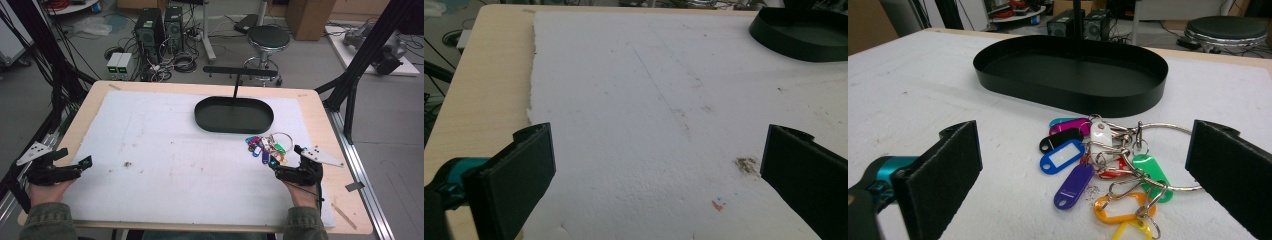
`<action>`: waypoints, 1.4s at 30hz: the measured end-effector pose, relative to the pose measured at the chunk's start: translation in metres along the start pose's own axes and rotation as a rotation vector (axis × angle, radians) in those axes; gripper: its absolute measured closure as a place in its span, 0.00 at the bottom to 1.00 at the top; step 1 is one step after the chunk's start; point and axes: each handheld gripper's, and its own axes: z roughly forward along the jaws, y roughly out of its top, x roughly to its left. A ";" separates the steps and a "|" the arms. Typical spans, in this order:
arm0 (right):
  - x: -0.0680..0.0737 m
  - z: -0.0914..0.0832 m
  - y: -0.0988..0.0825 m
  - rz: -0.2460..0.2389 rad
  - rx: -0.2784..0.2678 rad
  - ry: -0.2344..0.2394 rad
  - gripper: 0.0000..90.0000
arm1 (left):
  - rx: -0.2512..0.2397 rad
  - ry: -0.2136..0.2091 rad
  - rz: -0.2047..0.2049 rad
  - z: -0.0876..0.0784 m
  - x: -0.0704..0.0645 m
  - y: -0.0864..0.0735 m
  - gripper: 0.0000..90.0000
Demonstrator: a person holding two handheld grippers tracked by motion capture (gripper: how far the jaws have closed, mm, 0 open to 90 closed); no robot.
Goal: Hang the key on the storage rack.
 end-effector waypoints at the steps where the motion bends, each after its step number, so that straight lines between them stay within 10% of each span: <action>1: 0.000 0.000 0.000 -0.002 0.000 0.000 0.01 | 0.000 0.000 0.000 0.000 0.000 0.000 0.02; 42: -0.003 0.012 0.016 -0.058 0.062 0.023 0.01 | 0.021 -0.026 -0.003 0.005 -0.003 -0.001 0.02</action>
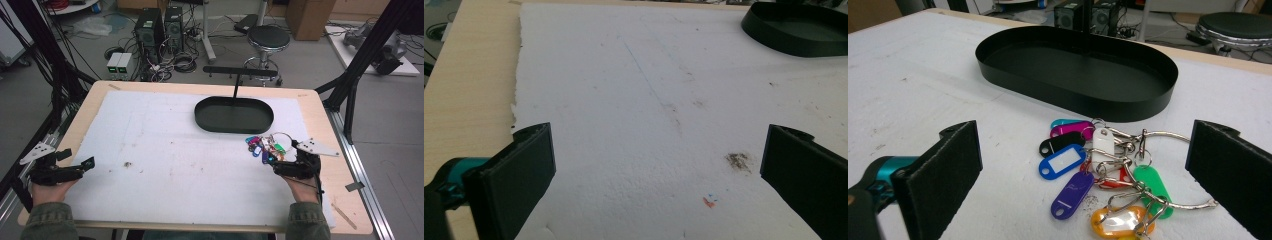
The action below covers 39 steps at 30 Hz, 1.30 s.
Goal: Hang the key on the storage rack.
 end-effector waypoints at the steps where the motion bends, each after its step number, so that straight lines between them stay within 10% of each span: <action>1: -0.001 0.001 0.001 0.007 0.011 0.007 0.01 | 0.003 0.004 0.004 0.000 0.000 0.000 0.02; 39: -0.041 0.049 0.019 -0.038 0.254 -0.007 0.01 | 0.001 0.009 0.005 0.001 0.001 0.000 0.02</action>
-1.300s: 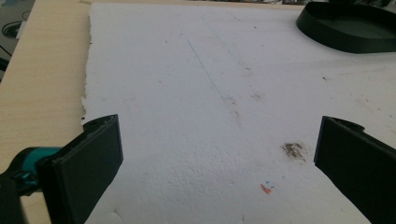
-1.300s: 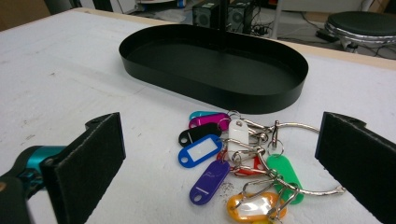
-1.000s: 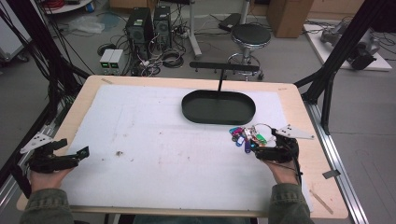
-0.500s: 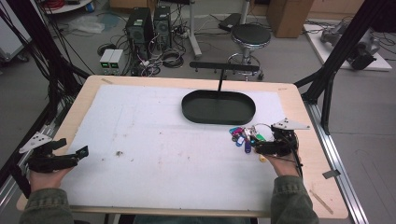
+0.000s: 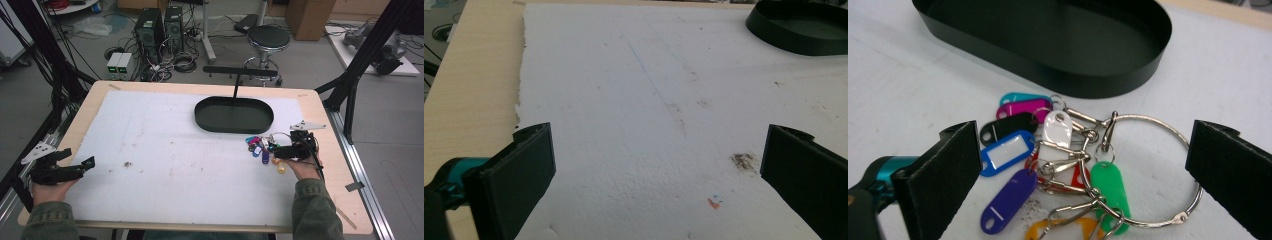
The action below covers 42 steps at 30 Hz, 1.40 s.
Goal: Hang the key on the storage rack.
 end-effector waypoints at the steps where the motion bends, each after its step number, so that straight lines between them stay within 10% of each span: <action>1: -0.002 0.003 -0.001 -0.002 0.014 -0.004 0.01 | 0.000 0.000 0.000 0.000 0.000 0.000 0.02; 29: -0.013 0.027 -0.003 -0.033 0.200 0.030 0.01 | -0.004 0.003 -0.004 0.001 0.001 -0.002 0.02; 40: -0.010 0.034 -0.006 -0.048 0.297 0.037 0.10 | -0.007 0.003 -0.003 0.001 0.001 -0.002 0.02; 42: -0.009 0.034 -0.007 -0.053 0.323 0.073 0.24 | -0.007 0.001 -0.003 0.000 0.001 -0.002 0.02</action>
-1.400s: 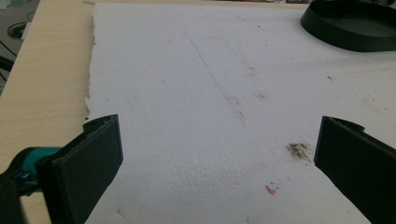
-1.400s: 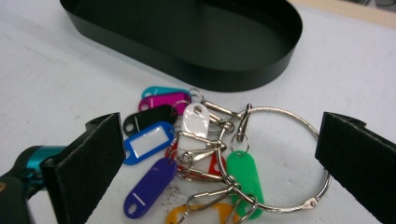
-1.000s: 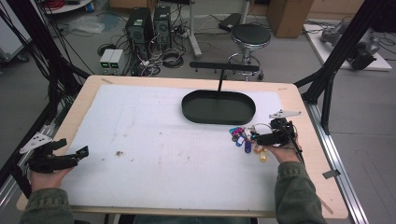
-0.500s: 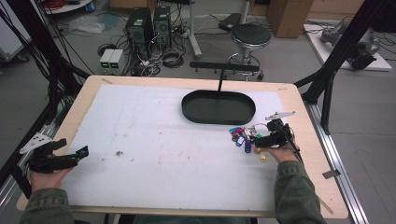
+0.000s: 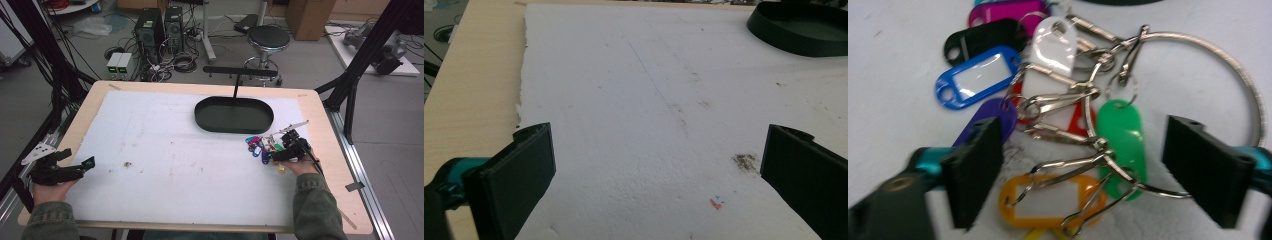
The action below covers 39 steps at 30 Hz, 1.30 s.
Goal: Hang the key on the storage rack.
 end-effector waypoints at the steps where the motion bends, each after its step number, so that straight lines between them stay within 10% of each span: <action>1: 0.001 0.001 0.000 -0.004 0.004 -0.002 0.26 | 0.000 0.000 0.000 0.000 0.000 0.000 0.02; 17: 0.009 -0.015 0.000 -0.079 -0.026 -0.011 0.92 | -0.010 -0.006 0.005 0.000 -0.001 0.000 0.02; 39: 0.013 -0.028 -0.002 -0.087 -0.066 0.011 0.93 | -0.005 -0.009 0.011 0.002 -0.003 0.000 0.02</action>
